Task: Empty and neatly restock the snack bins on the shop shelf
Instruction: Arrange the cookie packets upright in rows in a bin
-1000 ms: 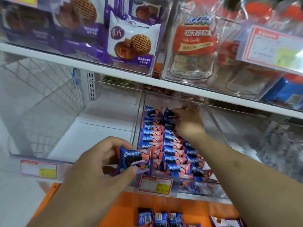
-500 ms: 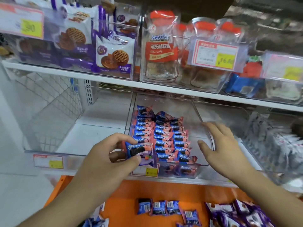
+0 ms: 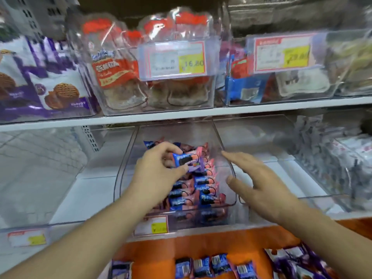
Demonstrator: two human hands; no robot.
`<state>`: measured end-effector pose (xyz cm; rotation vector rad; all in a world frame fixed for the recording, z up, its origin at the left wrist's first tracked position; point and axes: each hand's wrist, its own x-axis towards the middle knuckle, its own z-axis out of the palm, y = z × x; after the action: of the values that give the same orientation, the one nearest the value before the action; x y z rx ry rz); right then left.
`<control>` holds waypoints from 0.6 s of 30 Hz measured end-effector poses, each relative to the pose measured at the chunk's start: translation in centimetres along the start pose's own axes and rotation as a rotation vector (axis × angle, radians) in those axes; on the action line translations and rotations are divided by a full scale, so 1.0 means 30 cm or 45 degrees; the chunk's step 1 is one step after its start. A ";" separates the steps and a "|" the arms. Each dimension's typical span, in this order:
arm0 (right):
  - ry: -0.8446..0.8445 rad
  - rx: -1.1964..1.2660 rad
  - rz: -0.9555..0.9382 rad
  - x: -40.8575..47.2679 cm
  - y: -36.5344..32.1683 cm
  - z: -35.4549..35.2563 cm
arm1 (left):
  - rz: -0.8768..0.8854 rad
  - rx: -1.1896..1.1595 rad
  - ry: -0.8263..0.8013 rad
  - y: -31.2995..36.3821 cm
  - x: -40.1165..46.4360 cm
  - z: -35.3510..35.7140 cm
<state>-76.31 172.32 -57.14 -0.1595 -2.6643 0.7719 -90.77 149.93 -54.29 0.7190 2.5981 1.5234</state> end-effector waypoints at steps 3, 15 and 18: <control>0.038 -0.021 -0.013 -0.001 0.001 0.003 | 0.095 0.194 -0.014 -0.034 0.166 0.122; 0.075 -0.076 0.019 -0.012 0.006 0.020 | 0.334 0.701 0.149 -0.106 0.470 0.291; 0.095 -0.109 0.034 -0.012 -0.002 0.028 | 0.358 0.812 0.166 -0.106 0.467 0.321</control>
<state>-76.29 171.78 -57.89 -0.2413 -2.6308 0.6470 -101.87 162.25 -59.22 1.0943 3.2219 0.7697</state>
